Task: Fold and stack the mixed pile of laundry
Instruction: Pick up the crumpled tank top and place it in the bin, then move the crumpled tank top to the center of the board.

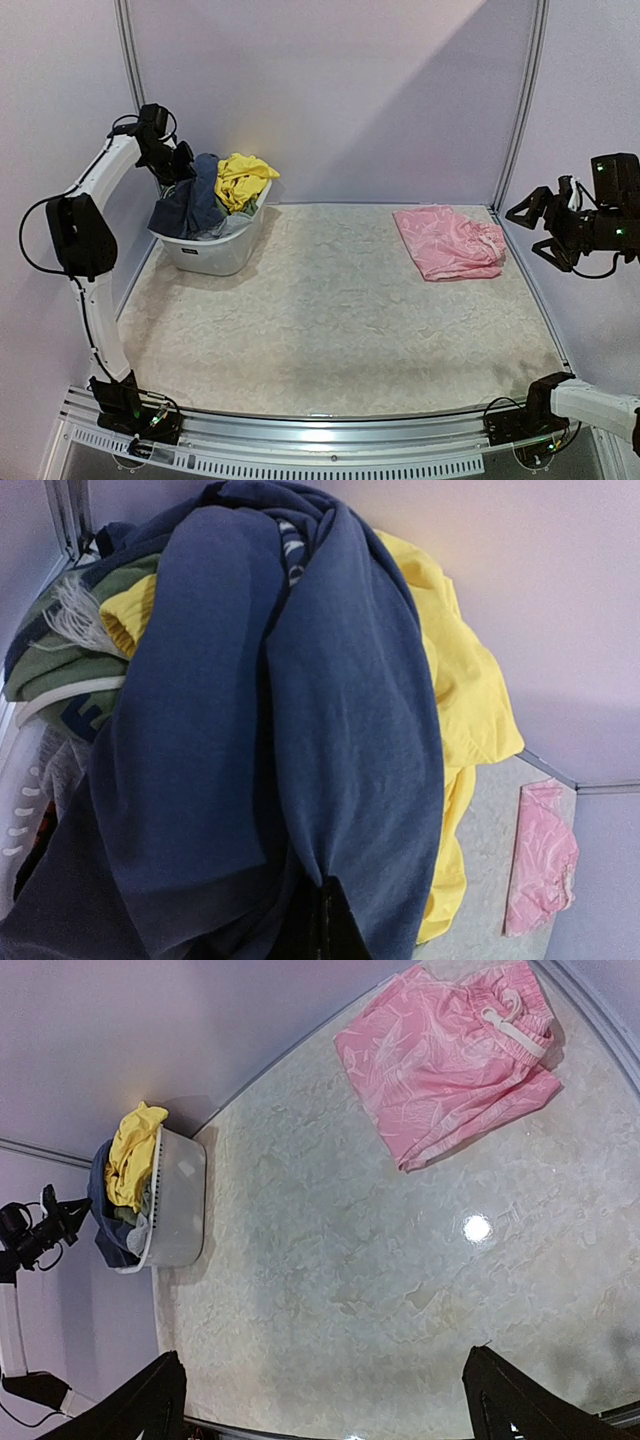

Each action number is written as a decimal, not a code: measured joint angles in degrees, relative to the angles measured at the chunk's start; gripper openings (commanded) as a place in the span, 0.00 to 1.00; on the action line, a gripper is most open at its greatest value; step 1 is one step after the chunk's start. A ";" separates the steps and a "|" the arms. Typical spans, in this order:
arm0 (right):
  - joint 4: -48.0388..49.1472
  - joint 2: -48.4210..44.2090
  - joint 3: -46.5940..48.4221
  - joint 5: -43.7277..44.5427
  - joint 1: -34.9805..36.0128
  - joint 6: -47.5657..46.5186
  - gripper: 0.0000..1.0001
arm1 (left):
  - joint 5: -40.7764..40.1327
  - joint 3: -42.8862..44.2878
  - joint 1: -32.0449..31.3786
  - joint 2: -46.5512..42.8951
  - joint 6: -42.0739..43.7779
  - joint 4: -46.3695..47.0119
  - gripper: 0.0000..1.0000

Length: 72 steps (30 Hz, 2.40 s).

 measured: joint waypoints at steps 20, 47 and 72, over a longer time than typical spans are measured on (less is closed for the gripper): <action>2.86 2.16 -0.28 -2.78 0.00 -2.21 0.98 | 5.95 10.03 -2.51 -12.35 -5.73 3.54 0.00; 10.58 10.38 -0.76 -7.37 0.00 -4.15 0.98 | 18.58 -16.48 -27.23 -31.78 -16.79 19.23 0.00; 7.50 5.46 -3.48 -6.34 0.00 -4.55 0.95 | 8.92 -3.65 -51.95 -9.27 -6.45 -3.39 0.95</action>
